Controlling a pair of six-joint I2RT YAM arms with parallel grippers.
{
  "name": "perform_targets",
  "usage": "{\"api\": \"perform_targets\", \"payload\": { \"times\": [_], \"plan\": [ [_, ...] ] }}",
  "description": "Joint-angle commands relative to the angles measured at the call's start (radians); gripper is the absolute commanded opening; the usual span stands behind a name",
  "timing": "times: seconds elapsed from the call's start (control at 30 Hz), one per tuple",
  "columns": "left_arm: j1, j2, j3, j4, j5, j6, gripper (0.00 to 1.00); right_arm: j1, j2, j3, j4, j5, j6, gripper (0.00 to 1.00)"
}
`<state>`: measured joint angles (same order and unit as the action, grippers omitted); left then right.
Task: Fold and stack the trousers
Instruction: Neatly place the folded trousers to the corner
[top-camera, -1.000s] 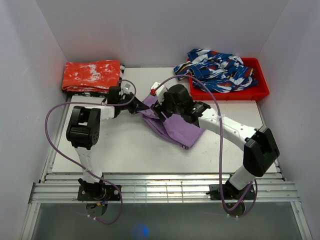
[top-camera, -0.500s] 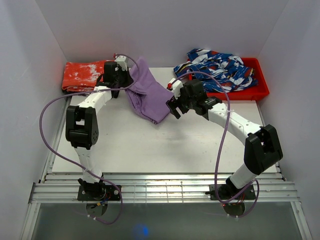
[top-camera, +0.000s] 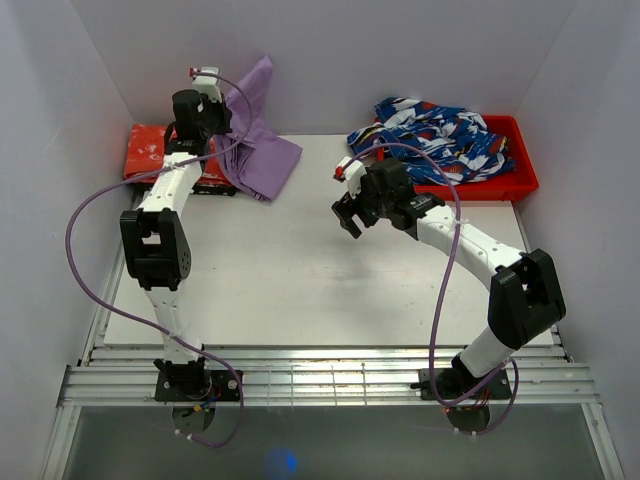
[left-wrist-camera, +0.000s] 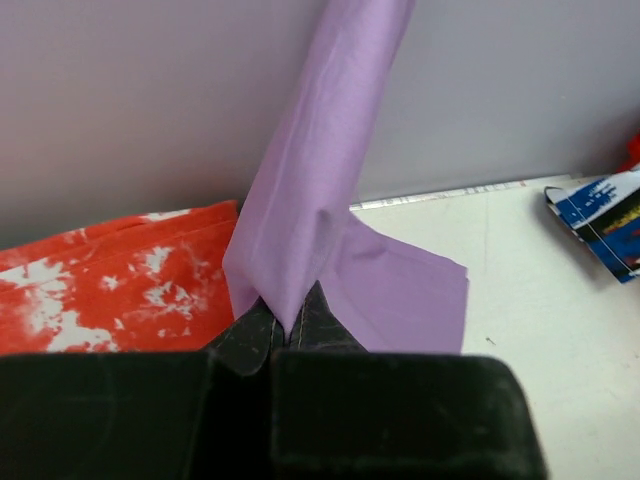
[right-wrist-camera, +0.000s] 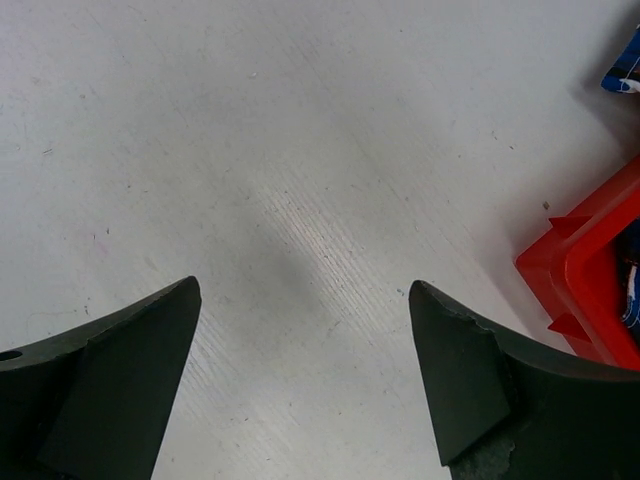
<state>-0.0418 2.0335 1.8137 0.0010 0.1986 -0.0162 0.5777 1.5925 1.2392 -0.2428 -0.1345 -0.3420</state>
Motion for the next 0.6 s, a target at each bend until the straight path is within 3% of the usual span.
{"api": "perform_targets", "payload": {
  "times": [0.0, 0.57],
  "plan": [
    [0.0, -0.024, 0.07, 0.069, -0.036, 0.013, 0.0, -0.001, 0.0, 0.02, 0.0, -0.019, -0.002, 0.91],
    [0.04, 0.031, 0.275, 0.093, -0.024, -0.08, 0.0, -0.003, 0.021, 0.026, 0.0, -0.03, 0.003, 0.93]
  ]
}}
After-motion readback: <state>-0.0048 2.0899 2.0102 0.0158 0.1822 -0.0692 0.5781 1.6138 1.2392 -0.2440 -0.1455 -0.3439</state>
